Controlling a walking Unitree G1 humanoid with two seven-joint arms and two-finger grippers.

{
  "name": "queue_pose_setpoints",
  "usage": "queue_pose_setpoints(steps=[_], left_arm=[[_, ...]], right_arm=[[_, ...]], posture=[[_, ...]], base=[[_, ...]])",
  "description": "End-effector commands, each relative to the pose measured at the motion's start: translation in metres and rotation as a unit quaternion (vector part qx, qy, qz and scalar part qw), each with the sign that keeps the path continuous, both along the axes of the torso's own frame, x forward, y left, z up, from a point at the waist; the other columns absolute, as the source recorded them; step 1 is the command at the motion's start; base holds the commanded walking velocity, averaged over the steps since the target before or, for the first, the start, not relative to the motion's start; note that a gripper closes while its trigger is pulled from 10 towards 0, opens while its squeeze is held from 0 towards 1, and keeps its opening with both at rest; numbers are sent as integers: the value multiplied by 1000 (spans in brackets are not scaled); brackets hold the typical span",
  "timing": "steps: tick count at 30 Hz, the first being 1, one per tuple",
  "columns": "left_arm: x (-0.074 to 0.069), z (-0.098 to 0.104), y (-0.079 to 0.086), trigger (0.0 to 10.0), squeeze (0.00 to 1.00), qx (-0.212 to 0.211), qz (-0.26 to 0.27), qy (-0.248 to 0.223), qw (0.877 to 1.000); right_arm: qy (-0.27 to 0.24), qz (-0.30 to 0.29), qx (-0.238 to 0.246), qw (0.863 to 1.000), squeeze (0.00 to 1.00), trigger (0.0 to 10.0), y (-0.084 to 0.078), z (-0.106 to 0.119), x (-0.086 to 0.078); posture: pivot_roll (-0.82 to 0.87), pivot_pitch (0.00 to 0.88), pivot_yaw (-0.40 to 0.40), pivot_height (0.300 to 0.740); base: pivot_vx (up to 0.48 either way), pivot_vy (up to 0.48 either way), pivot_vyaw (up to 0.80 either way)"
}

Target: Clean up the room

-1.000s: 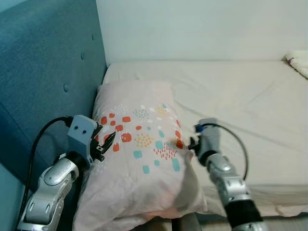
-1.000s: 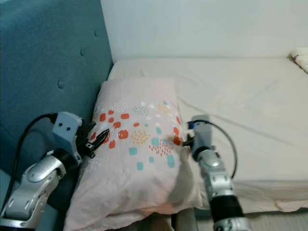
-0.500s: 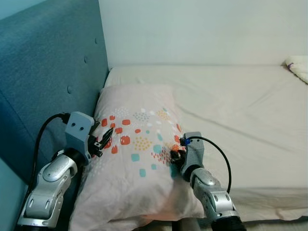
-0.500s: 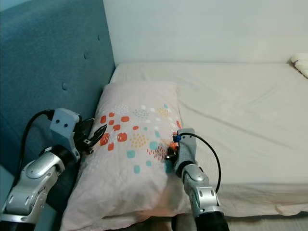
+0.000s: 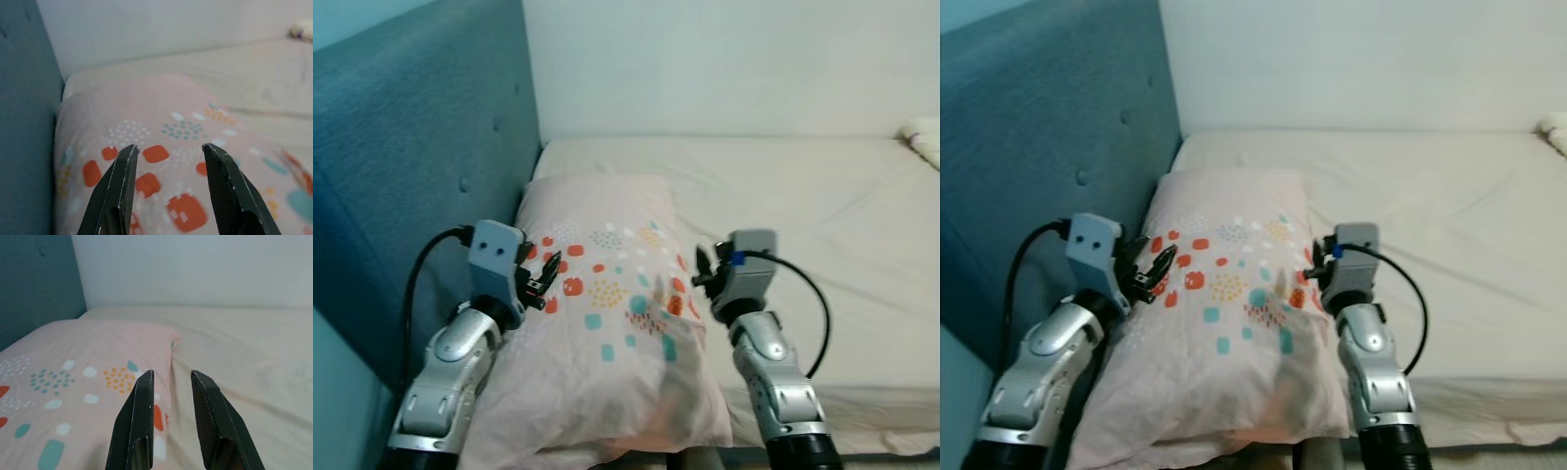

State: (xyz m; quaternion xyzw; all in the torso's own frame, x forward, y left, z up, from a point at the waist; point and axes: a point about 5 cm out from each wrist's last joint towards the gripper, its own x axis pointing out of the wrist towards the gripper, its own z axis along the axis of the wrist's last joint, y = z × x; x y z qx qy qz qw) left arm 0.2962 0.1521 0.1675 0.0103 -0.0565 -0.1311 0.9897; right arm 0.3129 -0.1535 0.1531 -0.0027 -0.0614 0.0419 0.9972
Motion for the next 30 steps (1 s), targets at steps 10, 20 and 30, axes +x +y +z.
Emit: queue_pose_setpoints(steps=[10, 20, 30], left_arm=[[5, -10, 4, 10000, 0, -3, 46, 19, 999], [1, -23, 5, 10000, 0, -5, 47, 50, 998], [4, -26, 4, 10000, 0, 17, 43, 36, 998]], right_arm=[[-12, -5, -5, 1000, 0, 10000, 4, 0, -2], [-13, -23, -5, 1000, 0, 10000, 0, -5, -4], [-13, -21, -4, 1000, 0, 10000, 2, -6, -5]], posture=[[12, 14, -29, 623], [13, 0, -25, 663], [6, 0, -32, 703]], base=[[0, 0, 0], [0, 0, 0], [0, 0, 0]])
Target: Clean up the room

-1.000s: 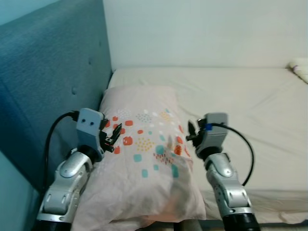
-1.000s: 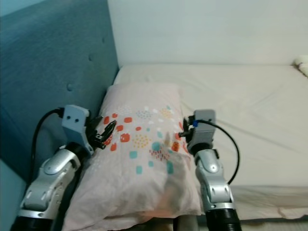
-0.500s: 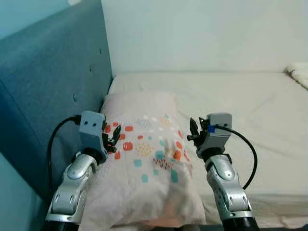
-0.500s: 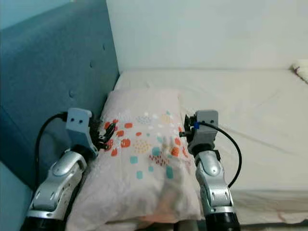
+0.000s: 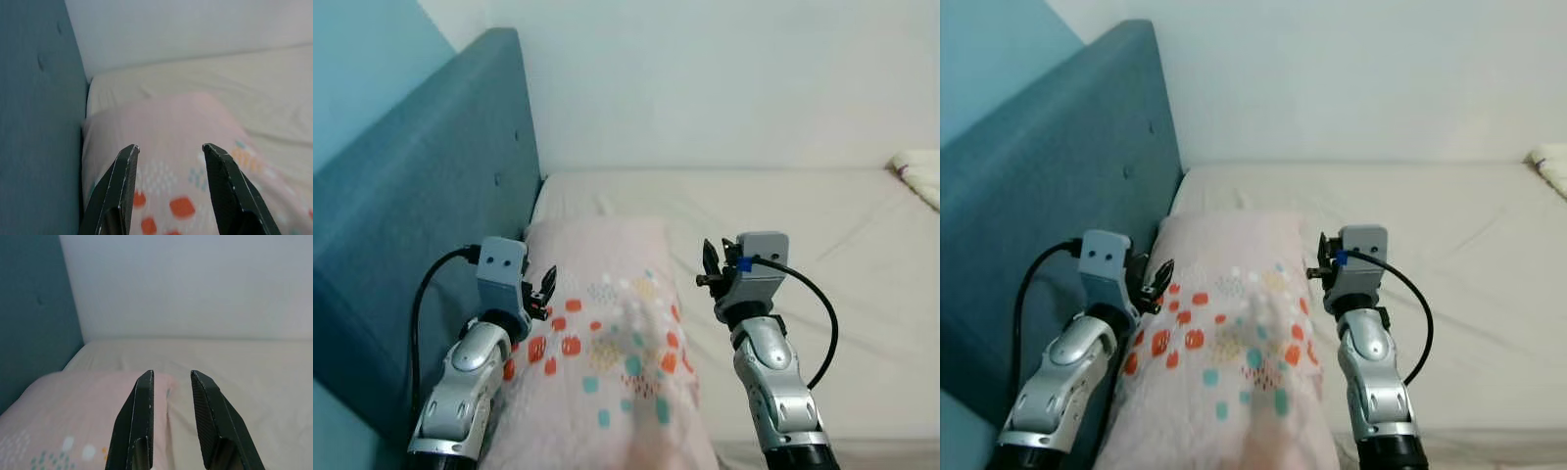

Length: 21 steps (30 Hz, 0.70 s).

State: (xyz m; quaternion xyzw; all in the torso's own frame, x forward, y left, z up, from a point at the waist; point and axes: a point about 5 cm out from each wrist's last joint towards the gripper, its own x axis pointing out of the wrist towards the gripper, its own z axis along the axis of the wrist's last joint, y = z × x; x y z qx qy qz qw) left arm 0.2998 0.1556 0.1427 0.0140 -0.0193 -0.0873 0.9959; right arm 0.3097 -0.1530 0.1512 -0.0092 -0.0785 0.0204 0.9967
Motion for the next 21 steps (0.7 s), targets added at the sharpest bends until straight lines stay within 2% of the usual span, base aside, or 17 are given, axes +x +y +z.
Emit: queue_pose_setpoints(steps=[1, 7, 10, 11, 13, 15, 17, 19, 20, 21], left_arm=[[1, -3, 0, 10000, 0, 11, -2, 1, 1000], [0, -17, 2, 10000, 0, 1, 3, 31, 1000], [-1, -20, 3, 10000, 0, 9, 3, 37, 999], [-1, -24, 4, 10000, 0, 25, 3, 45, 999], [-1, -30, 4, 10000, 0, 30, -1, 52, 998], [-1, -33, 3, 10000, 0, 28, -4, 55, 998], [-3, -50, 6, 10000, 0, 21, 0, 84, 996], [-3, -50, 6, 10000, 0, 21, 0, 84, 996], [-8, -67, 11, 10000, 0, 32, 9, 107, 994], [-8, -67, 11, 10000, 0, 32, 9, 107, 994]], right_arm=[[6, 3, 1, 1000, 0, 10000, 3, -5, -3], [23, 9, 0, 1000, 0, 10000, 4, -16, -7], [36, 8, -2, 999, 0, 10000, 4, -21, -7], [56, 7, -6, 998, 0, 10000, 4, -27, -6], [88, -3, -19, 996, 0, 10000, 1, -41, -6], [94, -5, -20, 995, 0, 10000, 0, -45, -6], [117, -13, -34, 993, 0, 10000, -2, -57, -8], [117, -13, -34, 993, 0, 10000, -2, -57, -8], [152, -25, -56, 986, 0, 10000, -4, -76, -14], [152, -25, -56, 986, 0, 10000, -4, -76, -14]], posture=[[6, 0, -32, 708], [8, 0, -35, 738], [10, 0, -39, 740], [10, 0, -39, 740], [14, 0, -42, 740], [14, 0, -43, 740], [14, 0, -47, 740], [14, 0, -47, 740], [8, 0, -40, 740], [8, 0, -40, 740]], base=[[0, 0, 0], [0, 0, 0], [0, 0, 0], [0, 0, 0], [0, 0, 0], [0, 0, 0], [0, 0, 0], [0, 0, 0], [0, 0, 0], [0, 0, 0]])
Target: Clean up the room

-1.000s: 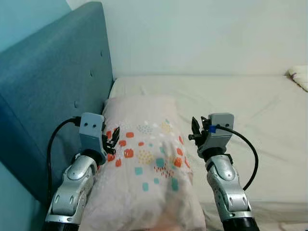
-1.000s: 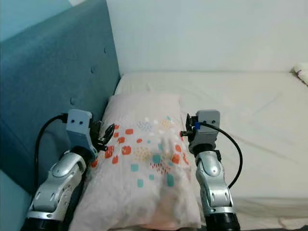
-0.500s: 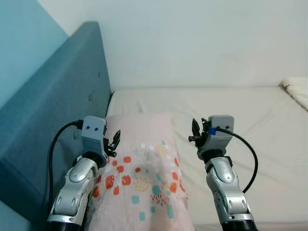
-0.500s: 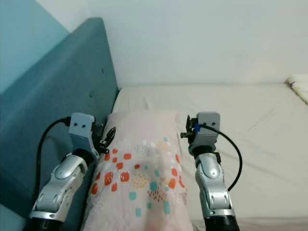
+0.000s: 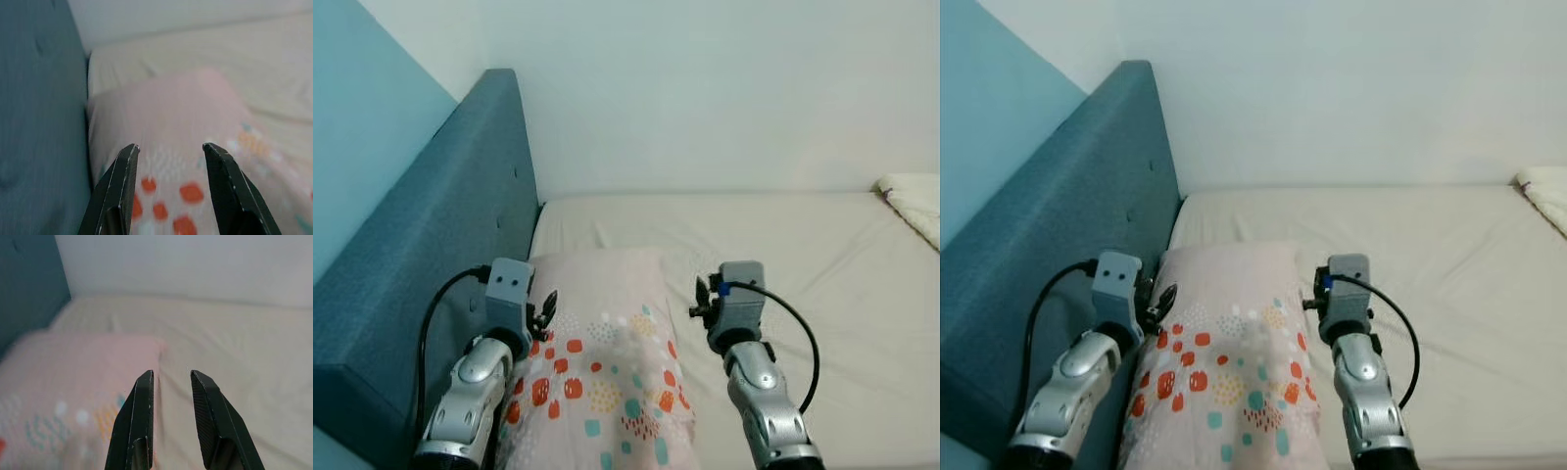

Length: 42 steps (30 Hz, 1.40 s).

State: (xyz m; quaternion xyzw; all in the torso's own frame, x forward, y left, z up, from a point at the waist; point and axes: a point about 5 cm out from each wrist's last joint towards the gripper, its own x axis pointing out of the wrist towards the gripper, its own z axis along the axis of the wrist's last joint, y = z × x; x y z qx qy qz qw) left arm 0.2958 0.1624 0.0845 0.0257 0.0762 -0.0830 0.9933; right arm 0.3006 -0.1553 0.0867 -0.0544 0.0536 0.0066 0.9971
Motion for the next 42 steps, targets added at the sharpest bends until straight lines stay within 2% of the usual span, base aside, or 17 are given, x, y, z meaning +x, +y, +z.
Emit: queue_pose_setpoints(steps=[1, 8, 15, 17, 24, 42], left_arm=[[-6, -12, 5, 10000, 0, 17, 2, 17, 1000], [-9, -14, 3, 10000, 0, 10, -2, 17, 1000], [-5, -14, 1, 10000, 0, 5, 3, 22, 1000], [-1, -13, 3, 10000, 0, -3, 22, 20, 1000], [-1, -14, 4, 10000, 0, -16, 40, 25, 999], [2, -8, 2, 10000, 0, -16, 40, 19, 999]], right_arm=[[31, -9, -14, 999, 0, 10000, -3, -17, -8], [23, -9, 3, 1000, 0, 10000, -2, -21, -14], [16, -16, 8, 1000, 0, 10000, -5, -18, -11], [11, -20, 11, 1000, 0, 10000, -7, -16, -10], [3, -22, 13, 1000, 0, 10000, -7, -13, -9], [4, -23, 24, 999, 0, 10000, -3, -14, -10]], posture=[[8, 0, -40, 740], [2, 0, -29, 740], [1, 0, -22, 740], [-1, 1, -18, 740], [-3, 8, -16, 740], [27, 20, -11, 740]], base=[[0, 0, 0], [0, 0, 0], [0, 0, 0], [0, 0, 0], [0, 0, 0], [0, 0, 0]])
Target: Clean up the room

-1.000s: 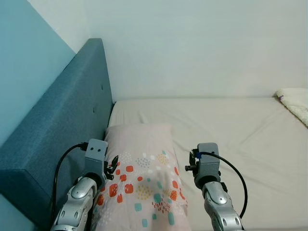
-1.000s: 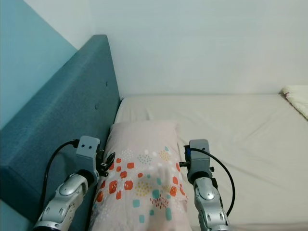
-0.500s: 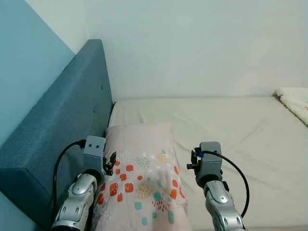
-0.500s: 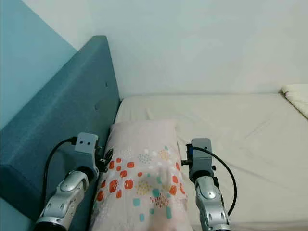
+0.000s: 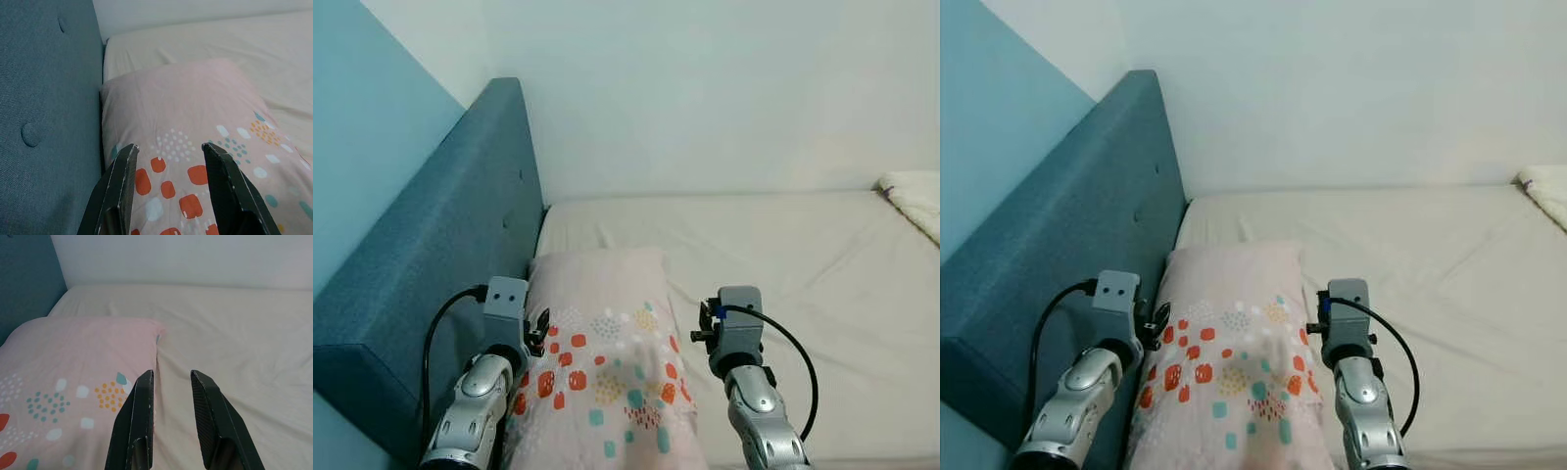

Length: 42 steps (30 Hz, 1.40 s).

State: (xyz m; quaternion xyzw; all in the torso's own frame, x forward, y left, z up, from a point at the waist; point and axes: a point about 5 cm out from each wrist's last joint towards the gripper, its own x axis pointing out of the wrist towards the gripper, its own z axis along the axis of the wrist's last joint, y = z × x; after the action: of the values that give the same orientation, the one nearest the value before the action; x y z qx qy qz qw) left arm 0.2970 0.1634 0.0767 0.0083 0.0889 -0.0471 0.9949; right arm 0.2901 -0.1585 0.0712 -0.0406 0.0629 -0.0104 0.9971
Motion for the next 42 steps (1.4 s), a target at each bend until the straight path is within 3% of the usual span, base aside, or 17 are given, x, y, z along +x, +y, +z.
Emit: queue_pose_setpoints(steps=[1, 11, 28, 42], left_arm=[[1, 0, 1, 10000, 0, -2, 2, 6, 1000], [2, 1, 2, 10000, 0, 0, 1, 4, 1000], [-6, 0, -7, 10000, 0, -4, -15, 9, 1000], [-8, 1, -4, 10000, 0, -2, -11, 11, 1000]], right_arm=[[-4, -5, 11, 1000, 0, 10000, 0, 1, 0], [0, -3, 12, 1000, 0, 10000, 2, -1, -2], [14, -9, 17, 1000, 0, 10000, -1, -5, -12], [23, -4, 14, 1000, 0, 10000, -1, -5, -8]], posture=[[27, 20, -11, 740], [23, 27, -11, 740], [6, 63, -13, 740], [11, 48, -22, 740]], base=[[0, 0, 0], [0, 0, 0], [0, -480, 0], [0, -480, 0]])
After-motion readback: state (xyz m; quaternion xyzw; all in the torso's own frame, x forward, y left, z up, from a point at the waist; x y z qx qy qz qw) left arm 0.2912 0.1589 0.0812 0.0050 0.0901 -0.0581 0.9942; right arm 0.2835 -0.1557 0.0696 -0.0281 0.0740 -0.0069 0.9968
